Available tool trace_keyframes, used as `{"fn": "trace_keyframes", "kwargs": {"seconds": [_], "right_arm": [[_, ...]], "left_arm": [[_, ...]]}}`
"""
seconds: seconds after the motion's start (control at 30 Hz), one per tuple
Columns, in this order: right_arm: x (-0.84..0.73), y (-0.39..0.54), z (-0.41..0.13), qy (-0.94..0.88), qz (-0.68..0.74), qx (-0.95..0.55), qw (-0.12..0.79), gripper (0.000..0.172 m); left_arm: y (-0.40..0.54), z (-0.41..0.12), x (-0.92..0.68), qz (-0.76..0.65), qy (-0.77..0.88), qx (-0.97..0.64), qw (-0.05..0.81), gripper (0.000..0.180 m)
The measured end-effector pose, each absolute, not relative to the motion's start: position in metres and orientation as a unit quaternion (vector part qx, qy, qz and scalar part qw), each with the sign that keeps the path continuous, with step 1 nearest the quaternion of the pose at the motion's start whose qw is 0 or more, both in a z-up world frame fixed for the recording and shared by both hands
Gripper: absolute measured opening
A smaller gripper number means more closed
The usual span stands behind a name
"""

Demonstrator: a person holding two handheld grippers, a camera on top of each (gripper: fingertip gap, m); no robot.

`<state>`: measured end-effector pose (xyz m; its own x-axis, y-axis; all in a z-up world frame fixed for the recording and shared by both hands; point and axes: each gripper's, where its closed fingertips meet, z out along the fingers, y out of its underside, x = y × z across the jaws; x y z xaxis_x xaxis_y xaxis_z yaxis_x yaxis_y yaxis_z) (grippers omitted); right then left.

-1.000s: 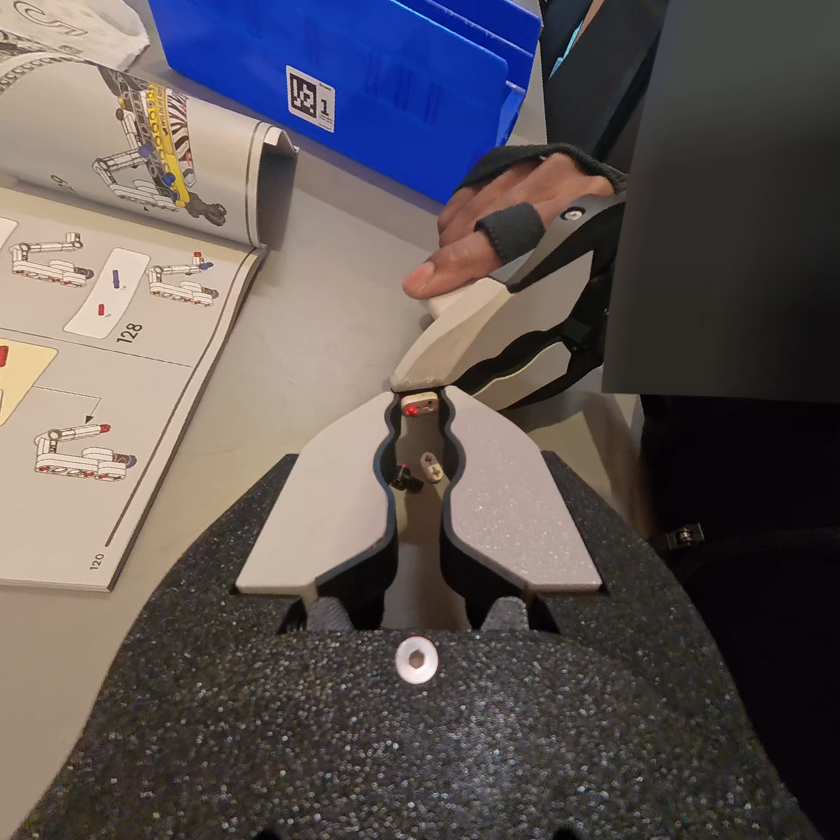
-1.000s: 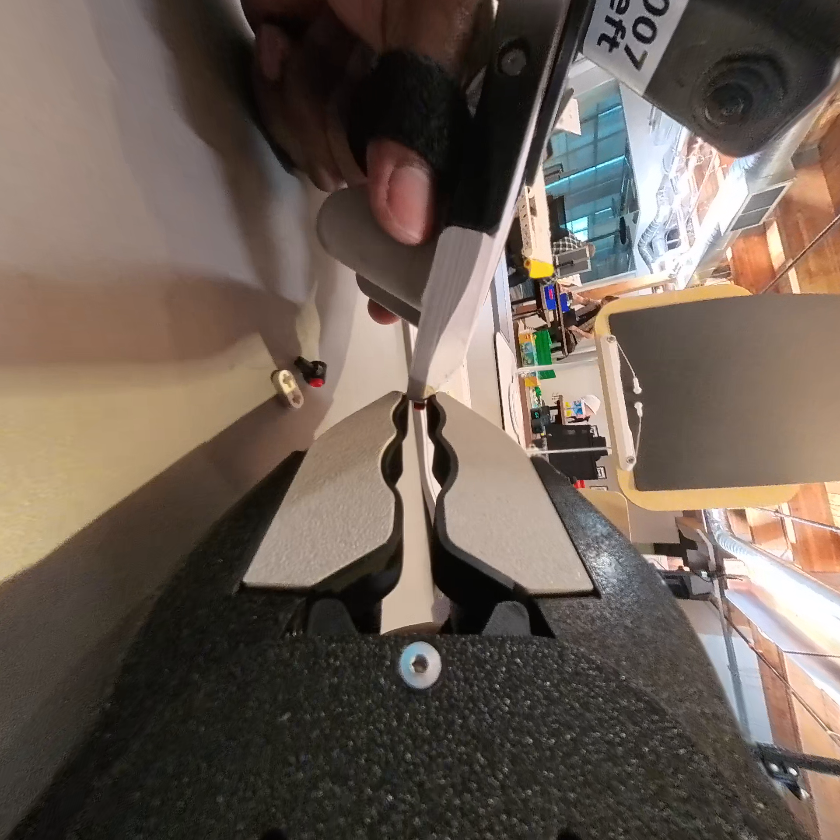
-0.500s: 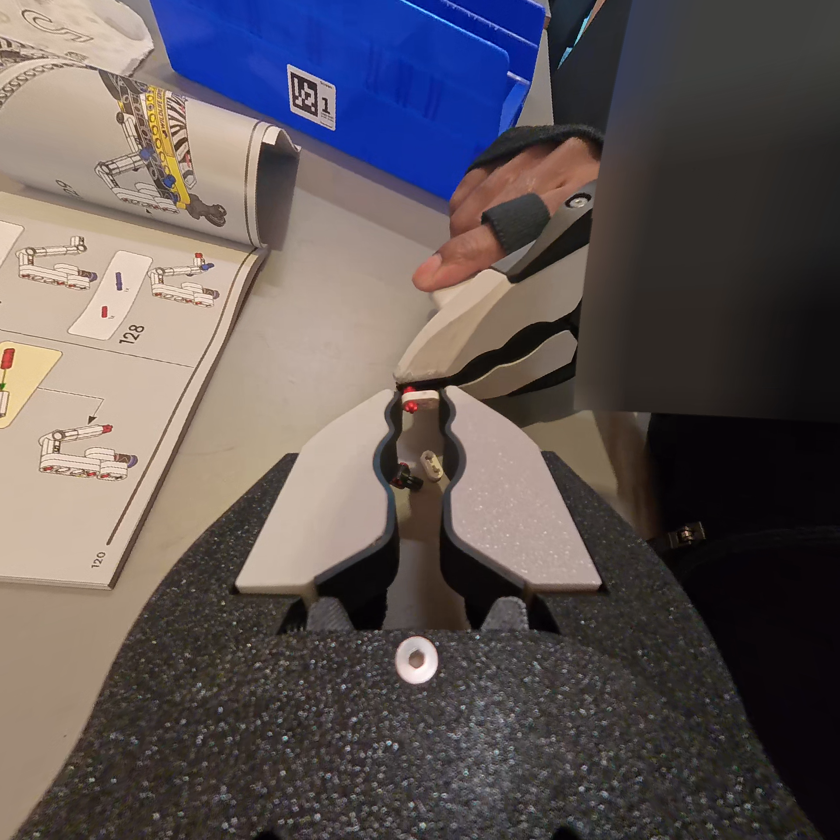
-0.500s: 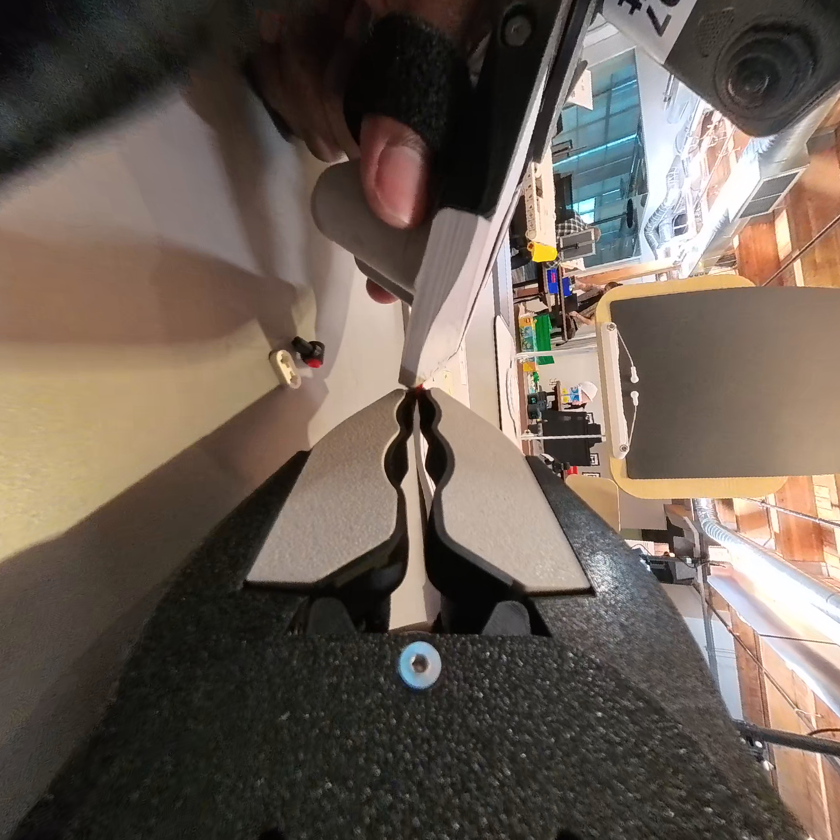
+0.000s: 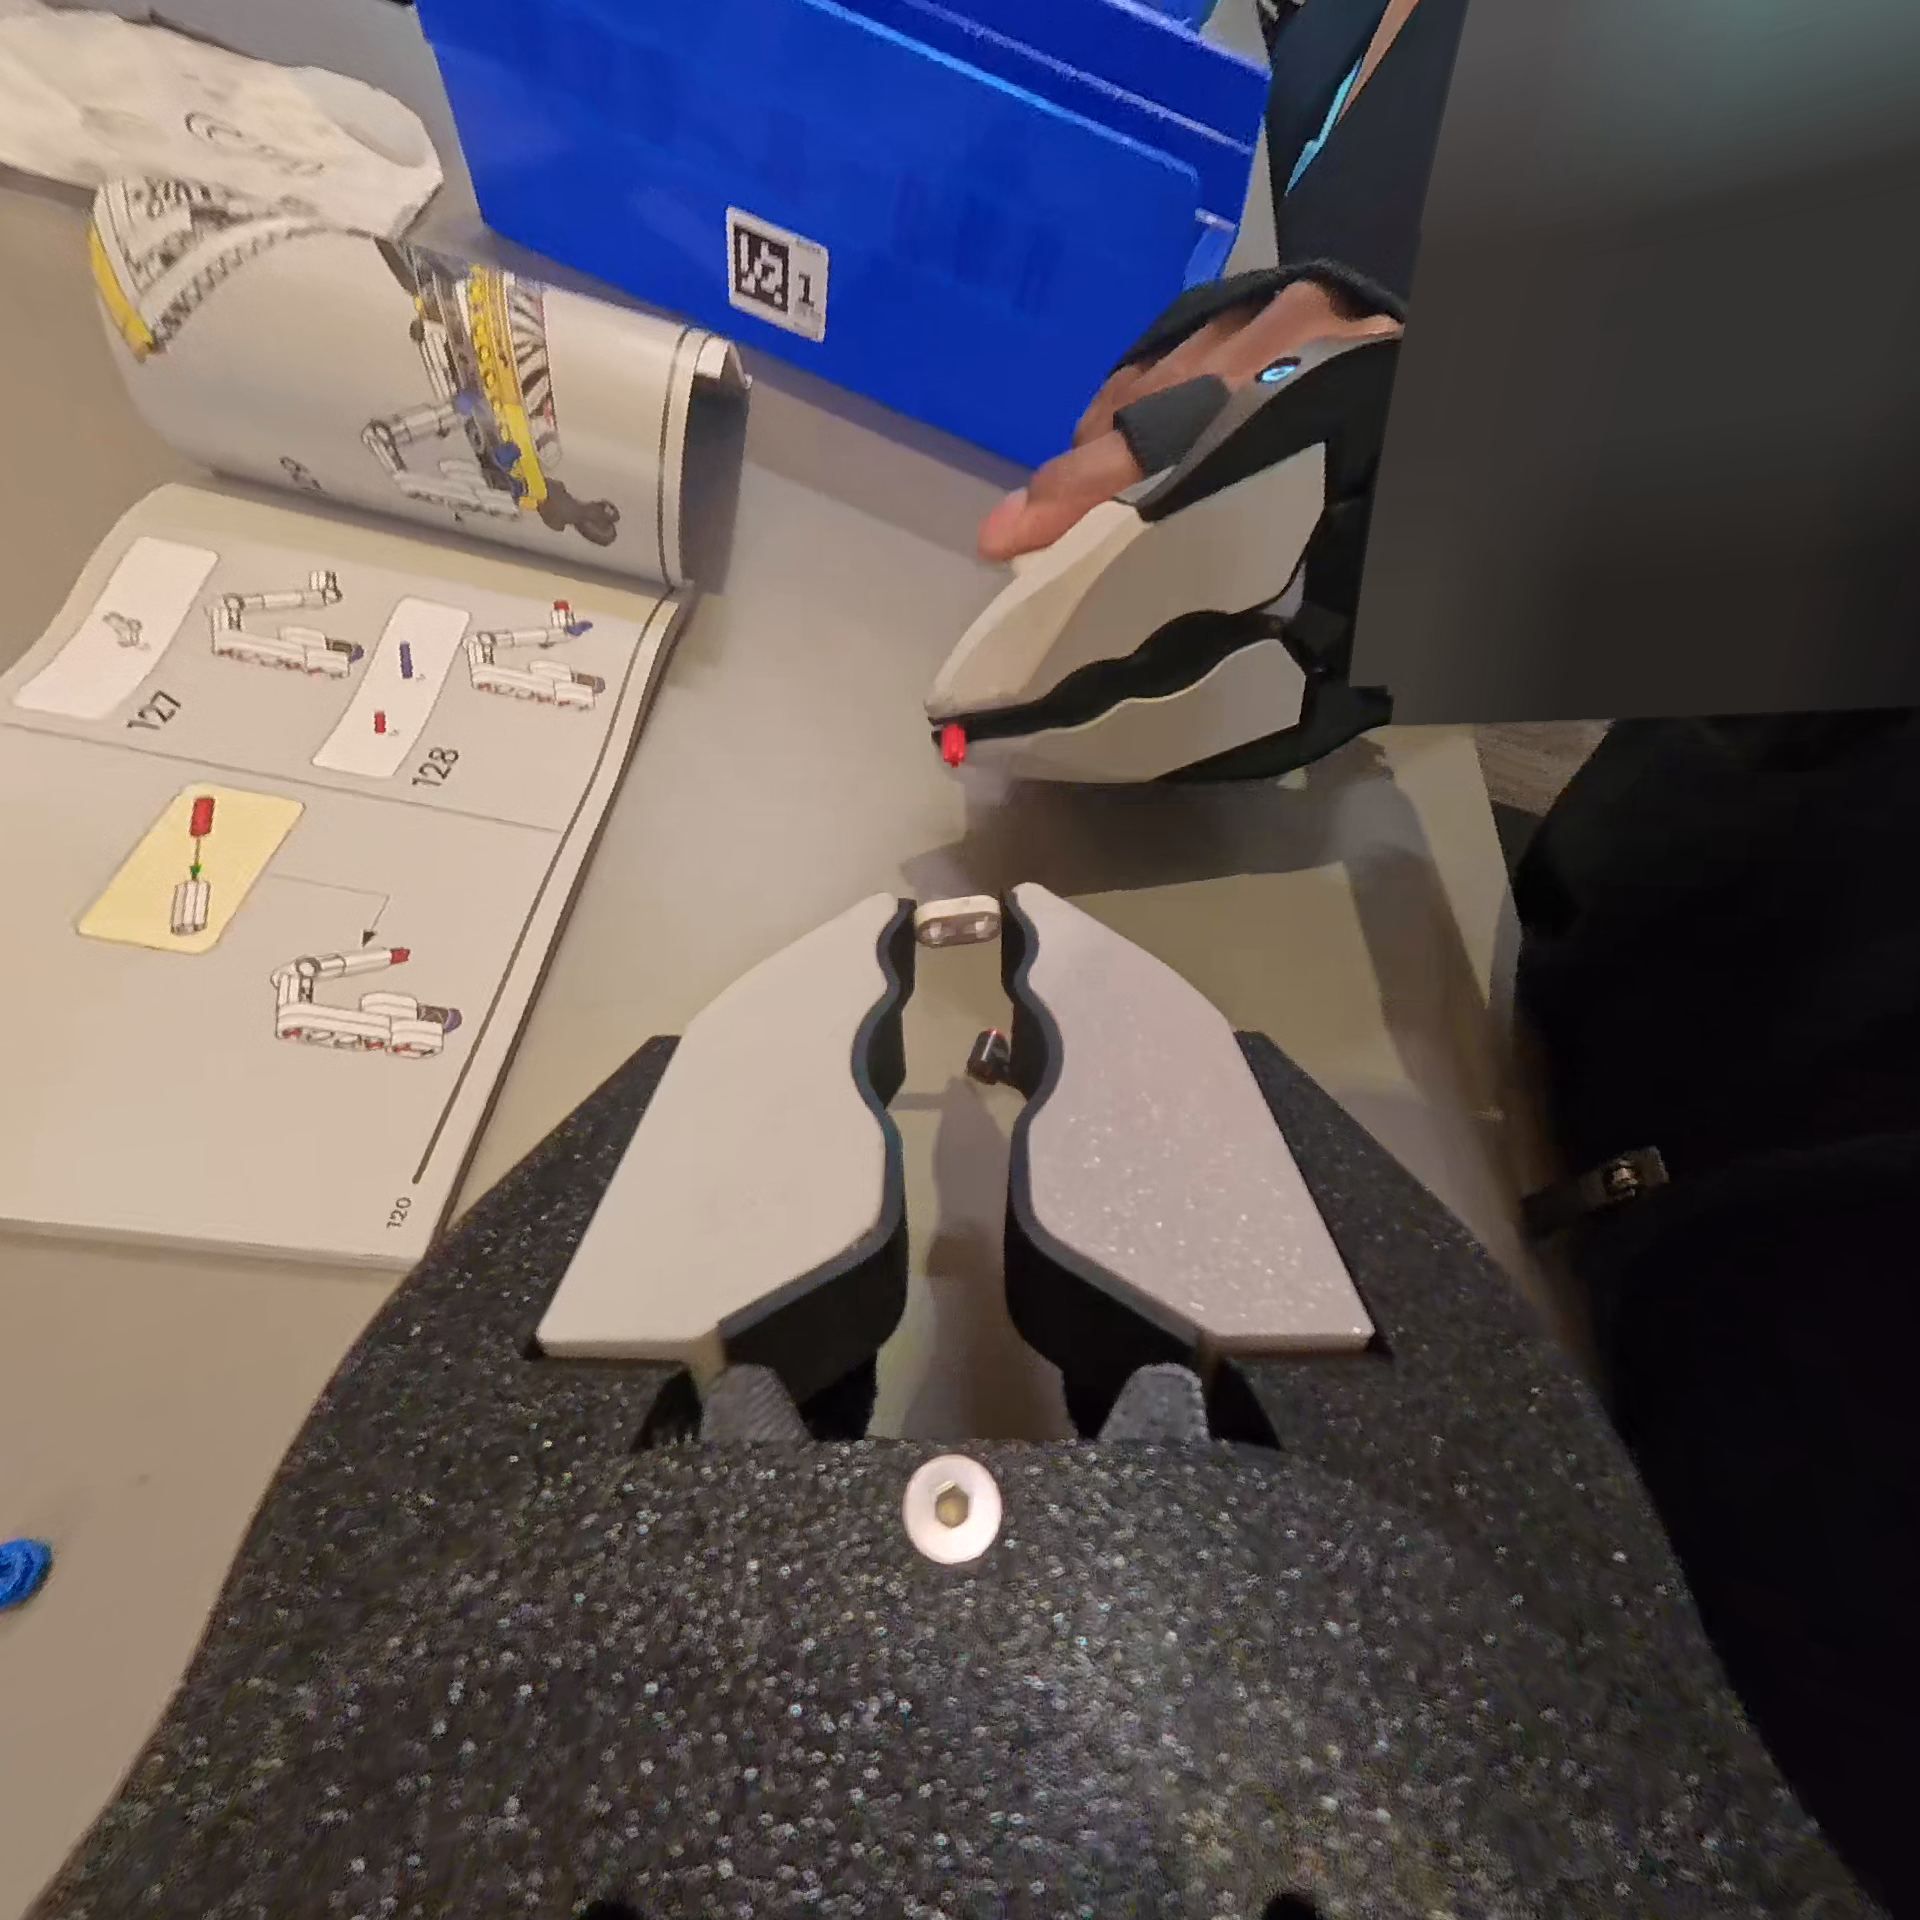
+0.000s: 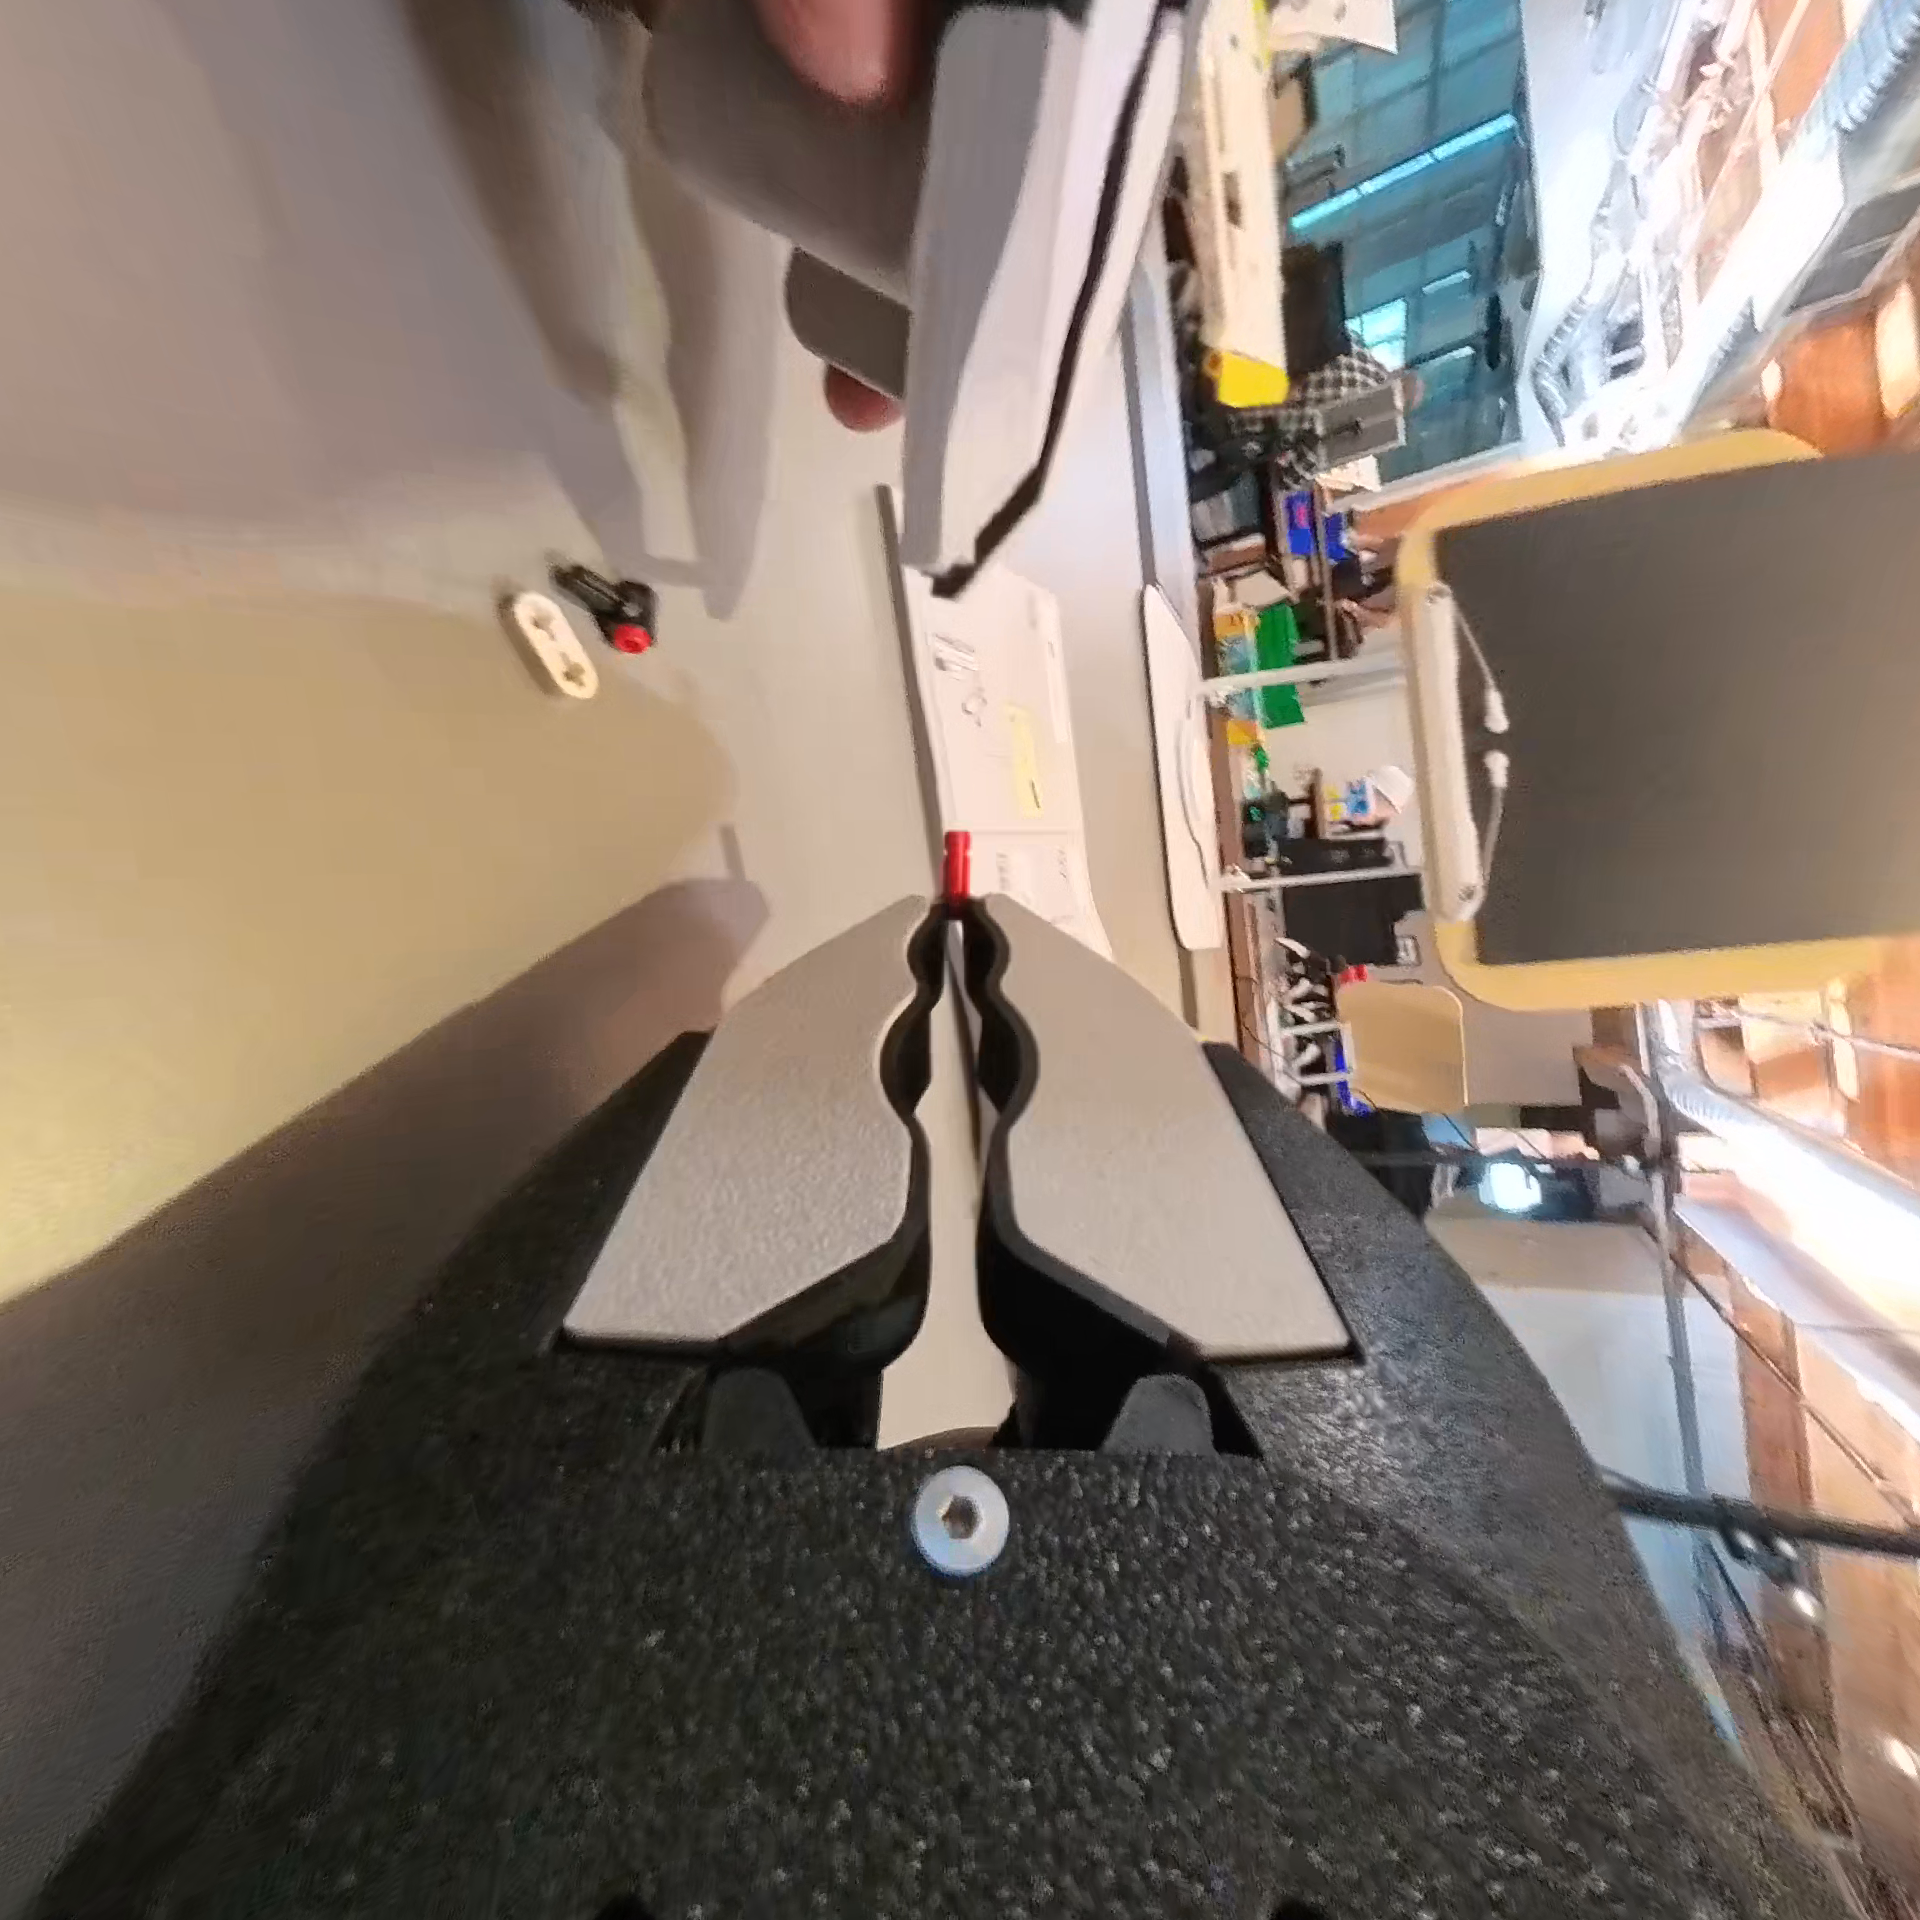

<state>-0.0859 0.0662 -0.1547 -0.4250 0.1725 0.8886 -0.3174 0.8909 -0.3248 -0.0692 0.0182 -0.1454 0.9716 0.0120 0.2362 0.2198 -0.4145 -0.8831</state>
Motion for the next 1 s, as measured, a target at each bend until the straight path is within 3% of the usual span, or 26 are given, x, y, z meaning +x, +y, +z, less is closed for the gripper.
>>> {"fn": "trace_keyframes", "kwargs": {"seconds": [0.23,0.47,0.57,0.7,1.0], "right_arm": [[-0.073,0.119,-0.114,-0.769,0.159,-0.036,0.618,0.004],[-0.032,0.246,-0.037,-0.667,0.037,-0.149,0.729,0.004],[-0.035,0.315,-0.048,-0.666,-0.01,-0.223,0.711,0.004],[-0.035,0.361,-0.072,-0.672,-0.005,-0.294,0.679,0.021],[-0.021,0.36,-0.087,-0.686,0.064,-0.34,0.64,0.026]], "left_arm": [[0.047,-0.107,-0.063,-0.076,-0.022,-0.822,0.564,0.016],[0.165,-0.037,-0.046,-0.047,0.09,-0.804,0.585,0.016],[0.235,-0.02,-0.043,-0.021,0.13,-0.796,0.592,0.017],[0.303,-0.044,-0.05,-0.005,0.137,-0.823,0.551,0.018],[0.304,-0.064,-0.059,-0.001,0.121,-0.83,0.545,0.034]]}}
